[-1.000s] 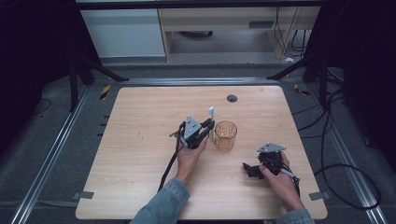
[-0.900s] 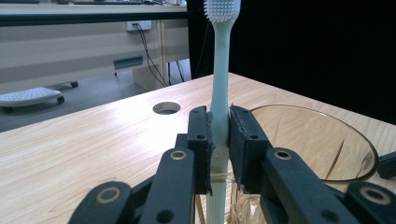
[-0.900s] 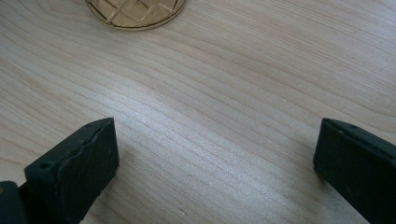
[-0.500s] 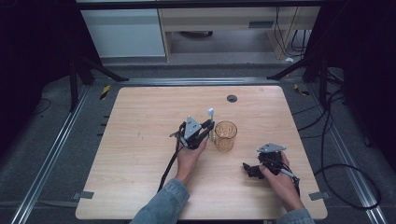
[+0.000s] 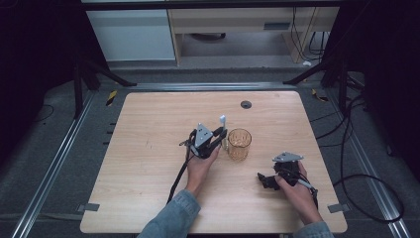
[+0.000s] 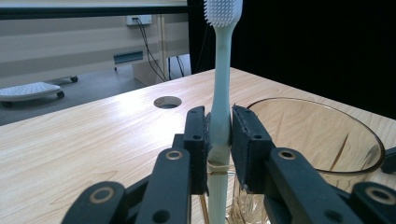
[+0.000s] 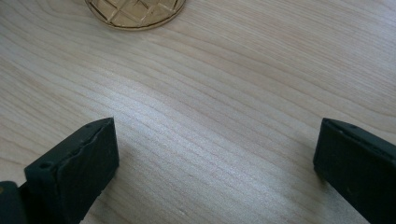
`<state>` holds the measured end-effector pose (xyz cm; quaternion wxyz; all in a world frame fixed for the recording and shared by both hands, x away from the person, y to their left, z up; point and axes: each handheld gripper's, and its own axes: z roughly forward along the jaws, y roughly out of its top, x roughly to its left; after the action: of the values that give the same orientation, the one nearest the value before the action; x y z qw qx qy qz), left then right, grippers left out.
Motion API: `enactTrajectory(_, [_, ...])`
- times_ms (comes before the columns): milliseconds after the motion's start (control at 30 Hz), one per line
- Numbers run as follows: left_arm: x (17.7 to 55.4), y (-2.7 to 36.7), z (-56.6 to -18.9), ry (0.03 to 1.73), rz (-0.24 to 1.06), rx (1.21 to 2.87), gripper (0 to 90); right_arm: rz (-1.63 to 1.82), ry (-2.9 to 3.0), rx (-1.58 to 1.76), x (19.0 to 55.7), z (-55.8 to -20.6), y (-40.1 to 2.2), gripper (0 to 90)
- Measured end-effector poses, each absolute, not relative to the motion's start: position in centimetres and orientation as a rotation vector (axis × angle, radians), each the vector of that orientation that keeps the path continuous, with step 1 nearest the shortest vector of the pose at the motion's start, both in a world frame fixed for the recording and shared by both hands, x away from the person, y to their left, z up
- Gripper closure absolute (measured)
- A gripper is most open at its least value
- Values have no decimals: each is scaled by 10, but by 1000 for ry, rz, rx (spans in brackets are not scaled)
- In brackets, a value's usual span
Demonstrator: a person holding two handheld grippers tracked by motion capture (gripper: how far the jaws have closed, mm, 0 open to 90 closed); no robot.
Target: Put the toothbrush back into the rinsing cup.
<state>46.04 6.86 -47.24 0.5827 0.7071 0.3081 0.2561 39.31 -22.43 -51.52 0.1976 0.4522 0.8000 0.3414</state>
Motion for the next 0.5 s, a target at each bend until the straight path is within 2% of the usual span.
enactTrajectory(200, [461,70,-472,718,595,1656,718,956,2240,1265,393,-515,-224,4])
enactTrajectory(500, [459,73,-468,722,616,1669,601,956,2239,1265,393,-515,-224,4])
